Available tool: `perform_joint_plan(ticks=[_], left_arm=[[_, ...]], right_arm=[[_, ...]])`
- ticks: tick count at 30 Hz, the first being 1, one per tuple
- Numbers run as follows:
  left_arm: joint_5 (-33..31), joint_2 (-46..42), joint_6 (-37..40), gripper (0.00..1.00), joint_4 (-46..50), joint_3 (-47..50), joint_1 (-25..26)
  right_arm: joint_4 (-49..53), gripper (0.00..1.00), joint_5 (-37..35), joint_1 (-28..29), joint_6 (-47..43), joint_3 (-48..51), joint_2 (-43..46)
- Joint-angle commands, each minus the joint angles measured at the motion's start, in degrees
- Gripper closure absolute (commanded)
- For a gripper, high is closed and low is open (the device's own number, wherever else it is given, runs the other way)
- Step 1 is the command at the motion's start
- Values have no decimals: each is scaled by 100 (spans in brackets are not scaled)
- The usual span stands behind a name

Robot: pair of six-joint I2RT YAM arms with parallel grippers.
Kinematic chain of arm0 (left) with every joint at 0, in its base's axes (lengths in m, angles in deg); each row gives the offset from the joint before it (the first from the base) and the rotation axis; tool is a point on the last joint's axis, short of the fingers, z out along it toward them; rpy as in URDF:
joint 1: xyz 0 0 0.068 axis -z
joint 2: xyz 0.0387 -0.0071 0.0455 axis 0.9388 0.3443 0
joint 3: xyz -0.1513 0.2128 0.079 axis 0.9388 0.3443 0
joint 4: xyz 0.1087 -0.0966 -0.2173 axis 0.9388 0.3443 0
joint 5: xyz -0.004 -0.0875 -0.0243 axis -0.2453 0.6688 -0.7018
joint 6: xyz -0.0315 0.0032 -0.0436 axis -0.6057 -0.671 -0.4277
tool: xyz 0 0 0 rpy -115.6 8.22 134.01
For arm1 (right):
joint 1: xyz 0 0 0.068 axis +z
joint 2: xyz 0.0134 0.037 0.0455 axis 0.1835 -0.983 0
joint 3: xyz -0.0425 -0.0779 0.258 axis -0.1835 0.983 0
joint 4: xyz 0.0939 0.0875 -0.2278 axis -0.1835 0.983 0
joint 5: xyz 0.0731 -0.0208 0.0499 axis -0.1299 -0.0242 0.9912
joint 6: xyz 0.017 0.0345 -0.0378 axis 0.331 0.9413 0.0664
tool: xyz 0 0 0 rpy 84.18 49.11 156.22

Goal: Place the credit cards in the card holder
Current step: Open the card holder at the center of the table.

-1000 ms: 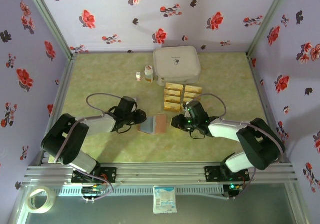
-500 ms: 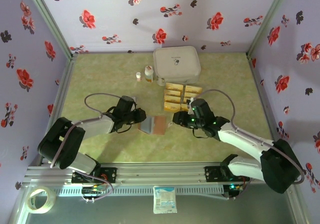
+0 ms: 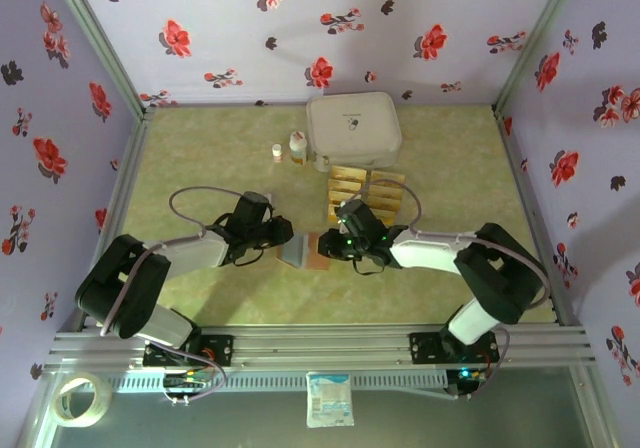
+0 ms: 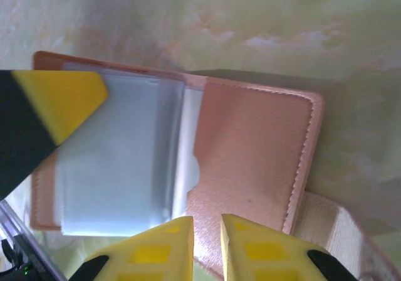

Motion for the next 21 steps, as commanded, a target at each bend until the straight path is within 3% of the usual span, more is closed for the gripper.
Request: perform_joint_plan(ticks=[1, 6, 13, 21], left_arm=[[-24, -32, -4, 84, -61, -2, 42], [-24, -50, 64, 81, -31, 26, 33], [-105, -103, 84, 64, -46, 185, -234], [-78, -30, 1, 61, -267, 415, -411]], right_arm=[[-368, 85, 20, 21, 18, 20, -238], [-662, 92, -10, -37, 130, 313, -595], [-902, 95, -98, -81, 314, 673, -685], [-914, 95, -89, -135, 353, 703, -736]])
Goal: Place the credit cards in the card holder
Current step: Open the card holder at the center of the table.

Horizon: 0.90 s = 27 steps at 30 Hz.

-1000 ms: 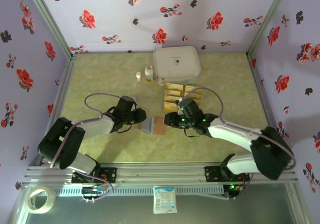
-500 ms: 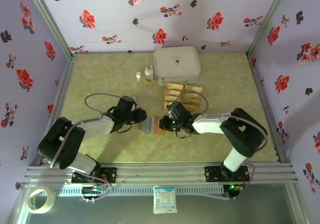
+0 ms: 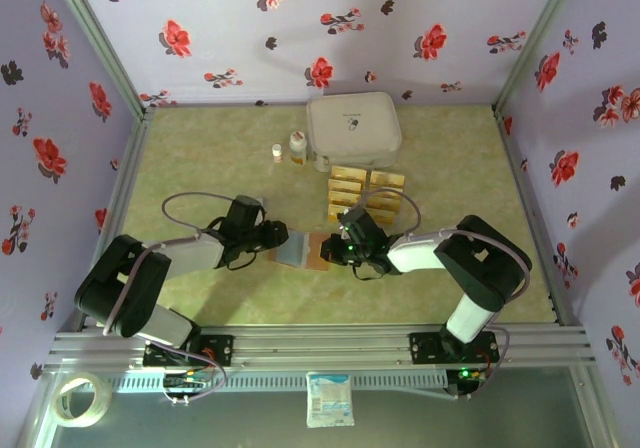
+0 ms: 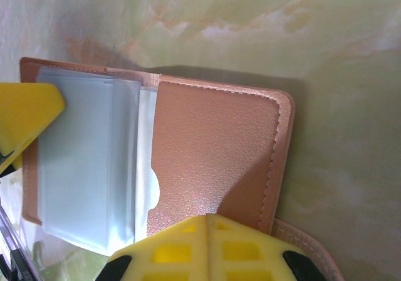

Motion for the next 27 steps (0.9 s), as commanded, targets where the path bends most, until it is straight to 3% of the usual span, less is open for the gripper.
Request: perform_joint_plan(ticks=[1, 6, 11, 27], left_arm=[[-43, -67, -36, 60, -176, 68, -56], [83, -376, 12, 45, -190, 51, -73], [339, -598, -120, 43, -376, 130, -233], [806, -523, -637, 81, -1347, 613, -569]], right_arm=[[367, 95, -164, -58, 68, 165, -227], [344, 95, -155, -52, 81, 157, -263], [319, 95, -129, -57, 85, 143, -333], [276, 96, -93, -67, 85, 139, -383]])
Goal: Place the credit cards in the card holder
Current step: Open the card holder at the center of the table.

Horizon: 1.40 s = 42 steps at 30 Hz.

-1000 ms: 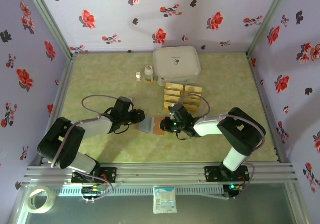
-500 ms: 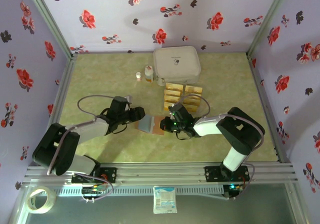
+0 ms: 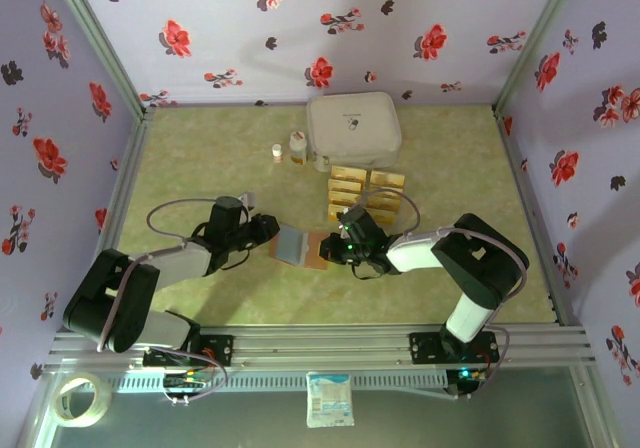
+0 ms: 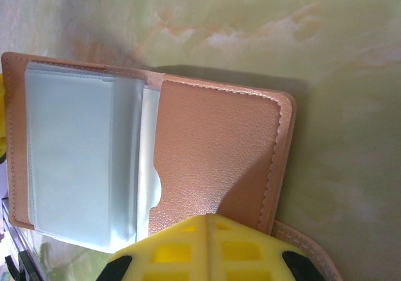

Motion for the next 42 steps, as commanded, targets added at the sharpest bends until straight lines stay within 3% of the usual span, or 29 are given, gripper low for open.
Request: perform_joint_plan(ticks=[1, 8, 12, 18, 24, 35, 42], left_arm=[[127, 4, -41, 83, -298, 69, -55], [309, -72, -66, 100, -407, 32, -48], [487, -63, -243, 100, -592, -60, 33], [381, 322, -582, 100, -989, -298, 540], [-73, 242, -475, 100, -702, -251, 551], [-427, -154, -157, 100, -8, -370, 551], [-431, -71, -181, 100, -87, -302, 551]], right_arm=[[481, 96, -158, -34, 31, 139, -282], [544, 96, -120, -34, -7, 59, -305], [569, 96, -58, -36, -26, -20, -386], [546, 97, -25, -38, -3, -79, -443], [944, 97, -167, -61, -140, -159, -14], [2607, 96, -778, -311, -766, -554, 1462], [2785, 96, -470, -238, -977, -1024, 1388]])
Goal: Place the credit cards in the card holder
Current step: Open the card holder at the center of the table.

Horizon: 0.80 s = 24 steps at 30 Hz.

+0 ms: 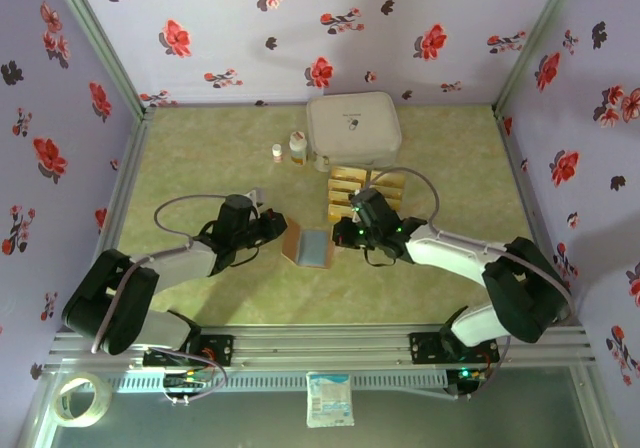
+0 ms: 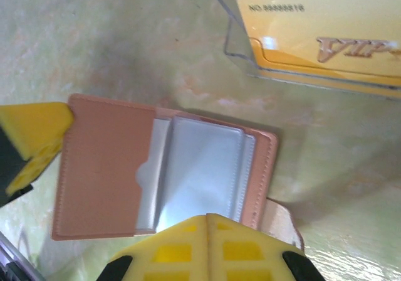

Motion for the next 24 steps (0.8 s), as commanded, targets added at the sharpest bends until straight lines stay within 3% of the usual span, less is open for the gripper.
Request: perform_joint_plan(ticks=[1, 13, 18, 24], left_arm=[[-90, -16, 130, 100, 21, -71, 18], [-284, -80, 556, 100, 719, -243, 18], [-586, -133, 1072, 73, 1579, -492, 18], [-1041, -46, 1451, 62, 2388, -709, 109]], right_arm=[[265, 96, 107, 90, -232, -318, -194], [-300, 97, 335, 416, -112, -706, -1427], [-446, 98, 300, 414, -64, -538, -1611], [-475, 98, 177, 417, -68, -339, -1624]])
